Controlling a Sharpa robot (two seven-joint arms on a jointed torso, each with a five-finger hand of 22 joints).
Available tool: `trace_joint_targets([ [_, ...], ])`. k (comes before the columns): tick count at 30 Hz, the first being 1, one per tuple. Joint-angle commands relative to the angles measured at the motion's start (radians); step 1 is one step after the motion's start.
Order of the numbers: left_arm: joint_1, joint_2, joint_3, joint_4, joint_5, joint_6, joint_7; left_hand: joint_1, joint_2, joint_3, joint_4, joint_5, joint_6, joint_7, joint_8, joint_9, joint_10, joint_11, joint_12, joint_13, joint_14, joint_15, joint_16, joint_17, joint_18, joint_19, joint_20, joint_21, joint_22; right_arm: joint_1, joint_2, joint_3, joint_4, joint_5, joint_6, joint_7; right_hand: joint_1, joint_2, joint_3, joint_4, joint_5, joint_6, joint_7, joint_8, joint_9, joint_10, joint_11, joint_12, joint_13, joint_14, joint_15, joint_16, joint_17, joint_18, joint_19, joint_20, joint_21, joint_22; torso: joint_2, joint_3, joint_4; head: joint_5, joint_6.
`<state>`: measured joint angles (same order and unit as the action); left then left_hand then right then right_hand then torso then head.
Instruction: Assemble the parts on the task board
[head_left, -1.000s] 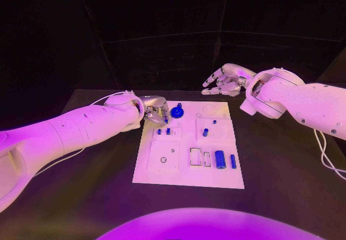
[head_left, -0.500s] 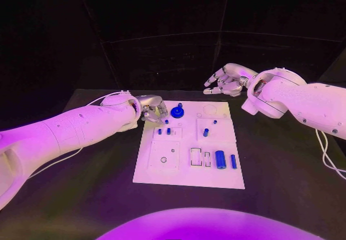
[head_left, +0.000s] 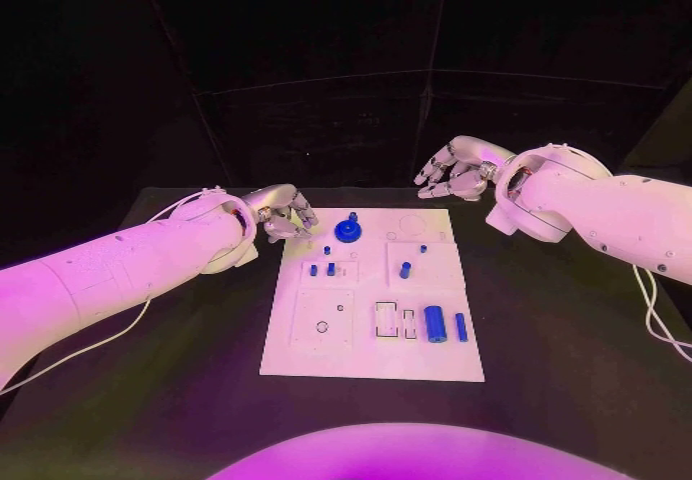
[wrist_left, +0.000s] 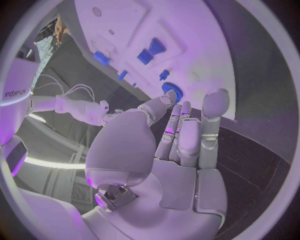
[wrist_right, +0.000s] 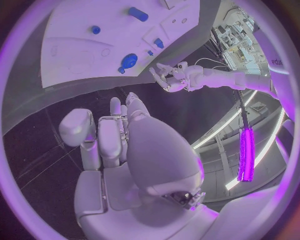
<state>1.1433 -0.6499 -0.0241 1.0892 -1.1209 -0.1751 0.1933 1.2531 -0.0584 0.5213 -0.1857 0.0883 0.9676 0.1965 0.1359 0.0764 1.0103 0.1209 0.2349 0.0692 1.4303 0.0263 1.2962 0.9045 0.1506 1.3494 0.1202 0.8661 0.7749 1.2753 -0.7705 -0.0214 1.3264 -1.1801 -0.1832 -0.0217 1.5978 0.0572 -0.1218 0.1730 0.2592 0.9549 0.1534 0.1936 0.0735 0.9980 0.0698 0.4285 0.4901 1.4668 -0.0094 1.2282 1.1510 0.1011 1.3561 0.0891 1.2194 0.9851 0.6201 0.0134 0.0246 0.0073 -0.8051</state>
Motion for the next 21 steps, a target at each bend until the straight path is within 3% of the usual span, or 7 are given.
trace_joint_targets([
  [1,0.002,-0.017,0.002,0.026,0.427,-0.068,0.185,-0.007,0.013,0.016,0.005,0.006,0.012,-0.003,0.007,-0.002,0.013,-0.001,0.009,-0.003,-0.052,-0.003,-0.069,-0.135,0.029,-0.051,-0.001,-0.100,-0.100,-0.013,-0.005,0.000,0.014,-0.199,-0.019,-0.012,0.017,-0.008,0.016,0.000,-0.017,0.020,-0.005,0.002,-0.003,0.025,0.001,-0.057,-0.064,0.016,-0.005,-0.012,-0.006,0.010,0.003,-0.002,-0.006,-0.002,0.001,0.0007,0.0015,-0.012,0.013],
  [3,0.001,-0.032,0.002,0.050,0.577,-0.054,0.244,-0.018,0.020,0.021,0.015,0.005,0.023,-0.005,0.012,-0.004,0.020,-0.004,0.015,-0.004,-0.093,-0.003,-0.122,-0.236,0.034,-0.080,-0.003,-0.137,-0.128,-0.028,-0.009,-0.001,0.023,-0.277,-0.023,-0.021,0.020,-0.012,0.020,0.001,-0.018,0.028,-0.006,-0.001,-0.004,0.026,0.001,-0.078,-0.087,0.017,-0.004,-0.014,-0.008,0.009,0.004,0.000,-0.007,-0.003,0.002,0.0003,0.0002,-0.019,0.017],
  [4,0.001,-0.043,0.002,0.070,0.683,-0.037,0.282,-0.022,0.021,0.019,0.018,0.004,0.026,-0.006,0.014,-0.003,0.023,-0.004,0.016,-0.003,-0.098,-0.004,-0.128,-0.248,0.033,-0.083,-0.002,-0.140,-0.130,-0.040,-0.012,-0.001,0.030,-0.331,-0.026,-0.031,0.020,-0.018,0.023,0.002,-0.022,0.030,-0.007,-0.005,-0.005,0.022,0.003,-0.097,-0.108,0.017,-0.002,-0.018,-0.011,0.009,0.004,0.002,-0.009,-0.006,0.002,0.0005,0.0004,-0.022,0.019],
  [6,0.000,-0.054,0.001,0.093,0.788,-0.013,0.318,-0.035,0.023,0.007,0.030,0.004,0.037,-0.011,0.020,-0.003,0.034,-0.009,0.023,-0.003,-0.131,-0.006,-0.163,-0.313,0.033,-0.100,-0.002,-0.156,-0.138,-0.054,-0.015,-0.001,0.037,-0.385,-0.030,-0.041,0.019,-0.023,0.025,0.004,-0.027,0.030,-0.008,-0.012,-0.006,0.022,0.005,-0.112,-0.127,0.017,0.000,-0.023,-0.015,0.009,0.003,0.004,-0.013,-0.010,0.002,0.0004,0.0020,-0.033,0.026],
  [9,-0.003,-0.072,0.001,0.129,0.899,0.023,0.354,-0.054,0.022,-0.018,0.046,0.003,0.057,-0.021,0.029,-0.002,0.057,-0.017,0.033,-0.002,-0.175,-0.009,-0.211,-0.396,0.034,-0.120,-0.003,-0.178,-0.150,-0.073,-0.018,-0.001,0.047,-0.458,-0.033,-0.053,0.019,-0.028,0.027,0.007,-0.030,0.026,-0.007,-0.021,-0.008,0.020,0.007,-0.130,-0.150,0.018,0.002,-0.028,-0.020,0.010,0.002,0.006,-0.016,-0.015,0.001,0.0005,0.0025,-0.038,0.030],
  [15,-0.006,-0.102,0.001,0.183,1.029,0.068,0.387,-0.087,0.007,-0.094,0.073,0.000,0.073,-0.032,0.030,-0.007,0.084,-0.025,0.027,-0.004,-0.235,-0.010,-0.274,-0.467,0.033,-0.159,-0.004,-0.241,-0.190,-0.097,-0.020,-0.001,0.061,-0.556,-0.018,-0.072,0.015,-0.043,0.032,0.013,-0.038,0.017,-0.005,-0.044,-0.008,0.018,0.014,-0.167,-0.203,0.018,0.007,-0.042,-0.035,0.013,0.000,0.011,-0.028,-0.032,0.002,0.0004,-0.0021,-0.047,0.033],
  [21,-0.009,-0.120,0.000,0.218,1.071,0.077,0.400,-0.079,0.016,-0.147,0.081,-0.004,0.078,-0.030,0.023,-0.009,0.094,-0.021,0.016,-0.004,-0.284,-0.004,-0.348,-0.520,0.033,-0.198,0.004,-0.318,-0.243,-0.114,-0.023,-0.001,0.070,-0.599,0.008,-0.082,0.011,-0.055,0.034,0.016,-0.043,0.012,-0.001,-0.061,-0.008,0.013,0.020,-0.194,-0.245,0.016,0.012,-0.058,-0.054,0.016,-0.004,0.015,-0.042,-0.051,0.002,-0.0011,0.0010,-0.053,0.035],
])
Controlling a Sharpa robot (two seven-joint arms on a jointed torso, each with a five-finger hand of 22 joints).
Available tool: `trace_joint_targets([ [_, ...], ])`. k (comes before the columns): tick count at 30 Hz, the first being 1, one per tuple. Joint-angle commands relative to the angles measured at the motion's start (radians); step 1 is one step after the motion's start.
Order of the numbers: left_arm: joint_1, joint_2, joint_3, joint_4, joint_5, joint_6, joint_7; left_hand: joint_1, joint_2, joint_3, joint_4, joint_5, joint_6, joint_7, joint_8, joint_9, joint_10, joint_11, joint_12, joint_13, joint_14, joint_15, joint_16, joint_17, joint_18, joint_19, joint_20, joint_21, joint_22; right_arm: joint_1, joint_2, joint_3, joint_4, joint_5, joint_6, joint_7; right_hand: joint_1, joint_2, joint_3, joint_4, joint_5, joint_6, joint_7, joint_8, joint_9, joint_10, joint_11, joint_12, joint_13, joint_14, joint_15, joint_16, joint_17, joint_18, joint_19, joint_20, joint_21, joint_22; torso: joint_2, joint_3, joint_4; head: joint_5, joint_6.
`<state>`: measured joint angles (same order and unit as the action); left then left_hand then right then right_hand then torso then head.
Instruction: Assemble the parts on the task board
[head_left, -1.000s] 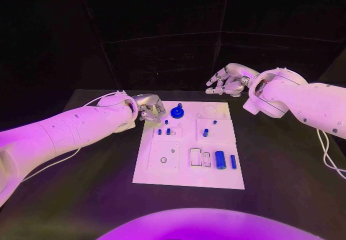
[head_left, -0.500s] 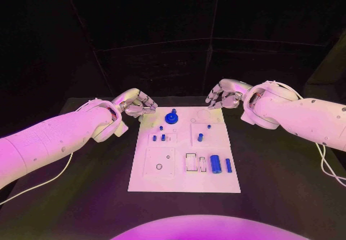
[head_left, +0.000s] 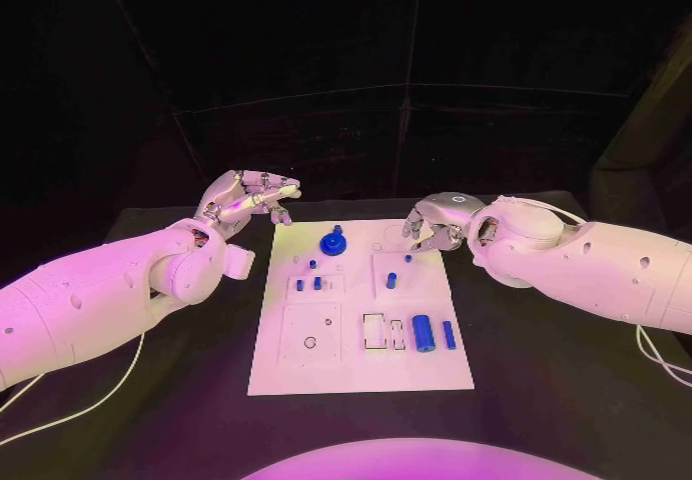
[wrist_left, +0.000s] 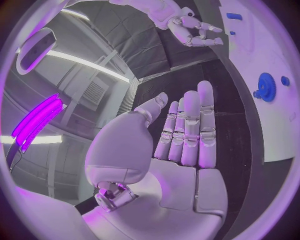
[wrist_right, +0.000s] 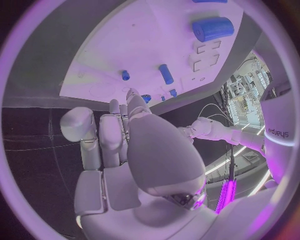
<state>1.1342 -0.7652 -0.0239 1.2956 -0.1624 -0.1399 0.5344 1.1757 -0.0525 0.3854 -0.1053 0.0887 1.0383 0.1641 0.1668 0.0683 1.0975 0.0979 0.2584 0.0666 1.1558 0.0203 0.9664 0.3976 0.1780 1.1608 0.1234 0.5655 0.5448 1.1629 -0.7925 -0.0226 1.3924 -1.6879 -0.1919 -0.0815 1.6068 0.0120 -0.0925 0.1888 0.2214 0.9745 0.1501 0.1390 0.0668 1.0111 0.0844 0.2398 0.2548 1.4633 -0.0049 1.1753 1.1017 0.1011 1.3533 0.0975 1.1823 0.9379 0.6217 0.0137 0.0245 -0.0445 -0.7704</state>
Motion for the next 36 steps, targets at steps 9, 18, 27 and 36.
trace_joint_targets([
  [9,-0.002,-0.023,0.000,0.045,0.137,0.041,0.063,0.027,0.032,-0.063,-0.006,-0.002,0.011,0.013,-0.022,-0.002,0.010,0.013,-0.027,-0.001,-0.056,0.019,-0.194,-0.115,0.005,-0.057,0.019,-0.146,-0.111,-0.017,0.009,0.001,-0.004,-0.113,0.035,-0.025,0.014,-0.010,0.029,-0.006,-0.022,0.005,0.007,-0.021,0.001,0.010,0.010,-0.031,-0.065,0.022,0.010,-0.009,-0.010,0.016,0.002,0.010,-0.008,-0.008,0.001,-0.0011,0.0009,0.003,-0.002],
  [18,-0.003,-0.028,-0.001,0.060,0.140,0.047,0.061,0.041,0.046,-0.082,-0.013,-0.001,0.011,0.016,-0.032,-0.002,0.007,0.016,-0.038,-0.001,-0.014,0.023,-0.329,-0.168,0.005,-0.038,0.024,-0.205,-0.171,-0.032,0.032,0.001,-0.027,-0.114,0.046,-0.015,0.030,-0.004,0.075,-0.013,-0.050,0.027,0.006,-0.028,0.002,0.029,0.010,-0.050,-0.112,0.024,0.010,-0.007,-0.010,0.016,0.007,0.010,-0.007,-0.004,0.000,-0.0003,0.0001,0.003,-0.005],
  [27,-0.003,-0.036,-0.001,0.075,0.142,0.043,0.056,0.044,0.048,-0.085,-0.016,-0.001,0.006,0.018,-0.035,-0.003,0.003,0.018,-0.041,-0.002,-0.006,0.024,-0.343,-0.172,0.005,-0.033,0.024,-0.211,-0.179,-0.041,0.048,0.000,-0.039,-0.107,0.067,-0.003,0.038,-0.002,0.132,-0.016,-0.063,0.054,0.003,-0.033,0.002,0.062,0.006,-0.067,-0.149,0.027,0.006,0.000,-0.007,0.014,0.012,0.007,-0.002,0.002,0.003,0.0004,-0.0006,0.004,-0.008],
  [36,-0.003,-0.037,-0.002,0.079,0.142,0.038,0.051,0.048,0.051,-0.085,-0.019,0.000,0.002,0.020,-0.038,-0.003,-0.001,0.019,-0.043,-0.002,-0.001,0.024,-0.350,-0.173,0.005,-0.029,0.024,-0.214,-0.183,-0.046,0.061,0.000,-0.053,-0.103,0.083,0.002,0.037,-0.013,0.199,-0.023,-0.066,0.078,0.003,-0.040,0.002,0.096,0.003,-0.084,-0.180,0.028,0.003,0.006,-0.005,0.013,0.016,0.004,0.003,0.009,0.002,0.0002,-0.0008,0.007,-0.014],
])
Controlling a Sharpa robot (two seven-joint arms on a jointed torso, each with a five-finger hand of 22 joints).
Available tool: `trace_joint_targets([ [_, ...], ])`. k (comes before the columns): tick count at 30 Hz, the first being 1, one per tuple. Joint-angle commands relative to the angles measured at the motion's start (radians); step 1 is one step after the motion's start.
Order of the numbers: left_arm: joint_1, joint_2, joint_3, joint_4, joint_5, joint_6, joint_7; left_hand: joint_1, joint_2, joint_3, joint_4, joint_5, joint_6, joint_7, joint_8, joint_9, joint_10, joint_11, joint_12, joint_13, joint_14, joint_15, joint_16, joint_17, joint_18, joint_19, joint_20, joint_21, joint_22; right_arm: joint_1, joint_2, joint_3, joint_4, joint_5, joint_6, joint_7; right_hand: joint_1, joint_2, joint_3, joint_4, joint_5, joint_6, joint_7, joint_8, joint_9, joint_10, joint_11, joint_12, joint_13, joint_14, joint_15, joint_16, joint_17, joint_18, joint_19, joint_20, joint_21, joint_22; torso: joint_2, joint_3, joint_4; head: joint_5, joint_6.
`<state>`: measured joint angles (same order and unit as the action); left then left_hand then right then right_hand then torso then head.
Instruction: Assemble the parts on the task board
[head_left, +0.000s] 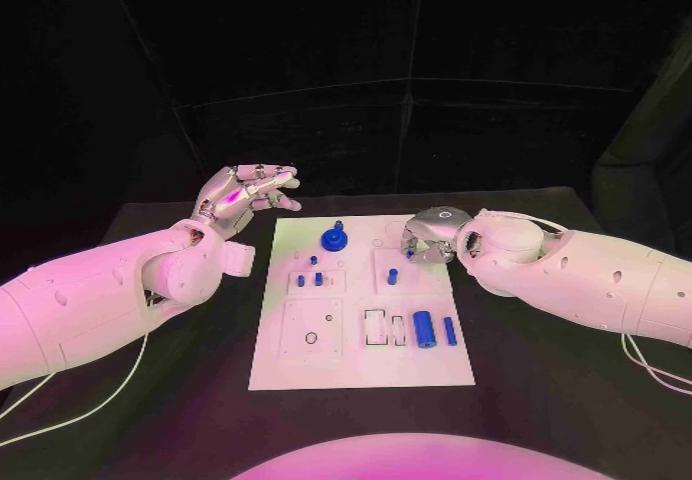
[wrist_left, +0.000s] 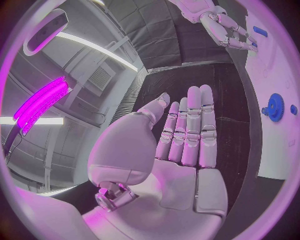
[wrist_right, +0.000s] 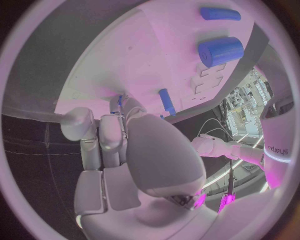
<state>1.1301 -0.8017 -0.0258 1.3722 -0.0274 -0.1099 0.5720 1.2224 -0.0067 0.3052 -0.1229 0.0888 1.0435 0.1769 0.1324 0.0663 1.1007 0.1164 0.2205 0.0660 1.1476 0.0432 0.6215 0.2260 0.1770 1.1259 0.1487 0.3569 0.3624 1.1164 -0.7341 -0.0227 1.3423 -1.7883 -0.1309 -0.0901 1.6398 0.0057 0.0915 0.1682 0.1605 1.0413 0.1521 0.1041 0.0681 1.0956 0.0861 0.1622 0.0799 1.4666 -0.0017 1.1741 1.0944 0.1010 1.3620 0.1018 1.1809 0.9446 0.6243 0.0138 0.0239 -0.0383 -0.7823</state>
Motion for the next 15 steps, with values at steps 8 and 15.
trace_joint_targets([
  [8,0.001,0.000,0.000,0.001,0.007,0.007,0.008,0.003,0.006,-0.005,-0.003,0.000,-0.006,0.008,-0.005,-0.001,-0.007,0.002,-0.006,-0.001,0.010,0.002,-0.010,-0.002,0.005,0.008,-0.002,-0.007,-0.003,-0.001,0.007,0.000,-0.009,-0.002,0.034,0.005,0.012,-0.018,0.102,-0.029,-0.018,0.039,-0.001,-0.005,0.003,0.053,-0.004,-0.014,-0.014,0.029,-0.005,0.021,0.011,0.011,0.015,-0.005,0.018,0.020,-0.001,0.0000,0.0005,-0.001,-0.005],
  [15,0.001,0.000,0.000,0.000,0.007,0.005,0.004,0.005,0.007,-0.005,-0.004,0.000,-0.009,0.010,-0.007,-0.001,-0.010,0.003,-0.007,-0.001,0.012,0.002,-0.013,-0.002,0.005,0.010,-0.002,-0.009,-0.005,-0.002,0.010,0.000,-0.009,-0.004,0.032,-0.005,-0.013,-0.041,0.222,-0.071,-0.031,0.063,-0.003,-0.011,0.003,0.084,-0.006,-0.029,-0.013,0.029,-0.010,0.032,0.016,0.008,0.019,-0.010,0.030,0.034,-0.001,-0.0005,0.0005,-0.003,-0.006],
])
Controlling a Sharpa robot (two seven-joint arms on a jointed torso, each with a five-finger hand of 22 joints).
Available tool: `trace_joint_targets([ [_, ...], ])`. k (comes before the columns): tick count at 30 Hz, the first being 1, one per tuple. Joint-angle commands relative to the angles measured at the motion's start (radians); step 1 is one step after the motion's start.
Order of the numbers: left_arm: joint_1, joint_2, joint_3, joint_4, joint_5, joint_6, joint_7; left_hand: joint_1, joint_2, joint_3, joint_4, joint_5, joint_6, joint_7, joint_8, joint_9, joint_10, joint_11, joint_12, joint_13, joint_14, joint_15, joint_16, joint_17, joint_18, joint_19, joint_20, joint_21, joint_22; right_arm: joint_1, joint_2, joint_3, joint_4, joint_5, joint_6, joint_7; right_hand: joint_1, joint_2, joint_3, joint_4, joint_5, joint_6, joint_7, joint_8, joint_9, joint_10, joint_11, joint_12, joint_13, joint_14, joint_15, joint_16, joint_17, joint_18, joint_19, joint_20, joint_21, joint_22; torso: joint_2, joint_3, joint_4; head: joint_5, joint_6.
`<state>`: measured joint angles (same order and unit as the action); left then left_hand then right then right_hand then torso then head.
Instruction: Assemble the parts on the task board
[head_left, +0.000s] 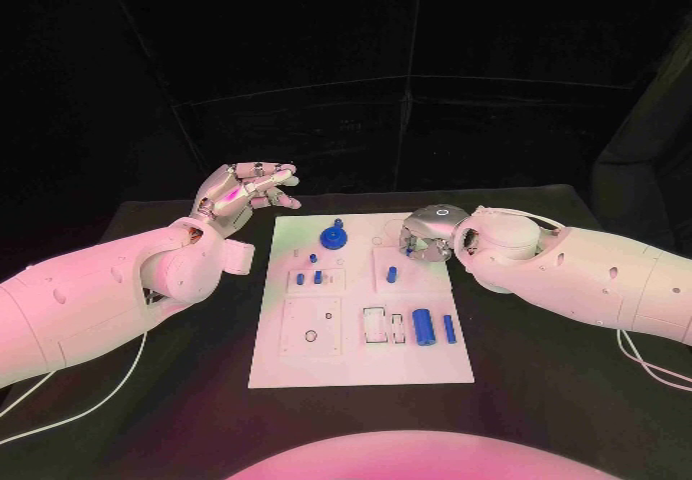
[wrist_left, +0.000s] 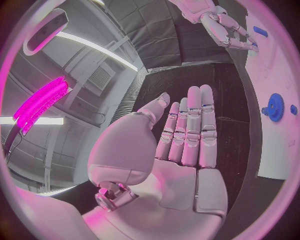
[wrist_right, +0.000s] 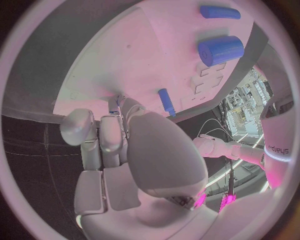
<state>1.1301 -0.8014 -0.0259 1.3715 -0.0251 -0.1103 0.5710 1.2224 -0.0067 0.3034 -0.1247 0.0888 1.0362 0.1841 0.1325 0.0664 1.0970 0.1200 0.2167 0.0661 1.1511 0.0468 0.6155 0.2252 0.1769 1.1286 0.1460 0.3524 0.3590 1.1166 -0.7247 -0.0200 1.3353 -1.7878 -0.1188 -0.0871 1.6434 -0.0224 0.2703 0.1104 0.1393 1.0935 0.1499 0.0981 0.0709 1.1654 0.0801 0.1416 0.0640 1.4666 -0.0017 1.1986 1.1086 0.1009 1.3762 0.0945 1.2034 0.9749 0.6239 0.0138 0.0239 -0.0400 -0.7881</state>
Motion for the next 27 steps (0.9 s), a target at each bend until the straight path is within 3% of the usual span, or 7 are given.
trace_joint_targets([
  [1,0.001,-0.001,0.000,0.001,0.005,0.005,0.004,0.005,0.007,-0.003,-0.002,0.000,-0.002,0.003,-0.007,-0.001,-0.006,-0.001,-0.003,-0.001,0.008,-0.002,-0.007,-0.001,0.005,0.007,0.001,-0.005,-0.002,-0.003,0.000,-0.002,-0.002,-0.005,0.012,-0.009,-0.034,-0.023,0.075,-0.023,-0.014,0.014,0.000,-0.009,0.000,0.019,0.000,-0.013,0.003,0.029,-0.010,0.010,0.001,0.008,0.005,-0.002,0.010,0.006,-0.001,-0.0006,0.0002,-0.001,-0.001],
  [10,0.001,-0.002,0.000,-0.001,0.005,0.006,-0.004,0.007,0.008,-0.003,-0.004,0.000,-0.005,0.004,-0.009,-0.002,-0.009,0.001,-0.004,-0.001,0.010,-0.001,-0.010,-0.001,0.005,0.008,0.001,-0.006,-0.004,-0.003,-0.021,-0.002,0.032,0.003,-0.088,-0.018,-0.107,-0.054,0.185,-0.071,-0.024,0.027,-0.002,-0.018,0.001,0.035,-0.003,-0.028,0.005,0.029,-0.011,0.020,0.002,0.007,0.007,-0.005,0.020,0.018,-0.002,-0.0010,-0.0003,-0.002,-0.003],
  [18,0.001,-0.002,0.000,-0.001,0.005,0.005,-0.011,0.001,0.003,-0.011,-0.003,-0.001,-0.011,0.007,-0.012,-0.001,-0.015,0.004,-0.005,-0.001,0.012,0.002,-0.018,-0.002,0.004,0.010,0.003,-0.011,-0.010,-0.002,-0.048,-0.001,0.077,0.021,-0.156,-0.025,-0.131,-0.064,0.215,-0.090,-0.024,0.025,0.000,-0.023,0.000,0.033,-0.002,-0.034,0.005,0.028,-0.009,0.023,0.001,0.007,0.007,-0.003,0.022,0.020,-0.001,-0.0007,-0.0002,-0.005,-0.002],
  [27,0.001,-0.002,0.000,-0.006,0.005,0.000,-0.013,0.002,0.002,-0.012,-0.004,0.000,-0.012,0.008,-0.012,-0.001,-0.016,0.004,-0.005,-0.001,0.012,0.002,-0.019,-0.002,0.004,0.010,0.003,-0.012,-0.010,-0.001,-0.086,0.001,0.133,0.040,-0.189,-0.044,-0.141,-0.069,0.225,-0.097,-0.025,0.026,0.000,-0.024,0.001,0.034,-0.001,-0.035,0.005,0.028,-0.009,0.024,0.001,0.007,0.007,-0.003,0.024,0.022,-0.001,-0.0010,0.0013,-0.003,-0.001],
])
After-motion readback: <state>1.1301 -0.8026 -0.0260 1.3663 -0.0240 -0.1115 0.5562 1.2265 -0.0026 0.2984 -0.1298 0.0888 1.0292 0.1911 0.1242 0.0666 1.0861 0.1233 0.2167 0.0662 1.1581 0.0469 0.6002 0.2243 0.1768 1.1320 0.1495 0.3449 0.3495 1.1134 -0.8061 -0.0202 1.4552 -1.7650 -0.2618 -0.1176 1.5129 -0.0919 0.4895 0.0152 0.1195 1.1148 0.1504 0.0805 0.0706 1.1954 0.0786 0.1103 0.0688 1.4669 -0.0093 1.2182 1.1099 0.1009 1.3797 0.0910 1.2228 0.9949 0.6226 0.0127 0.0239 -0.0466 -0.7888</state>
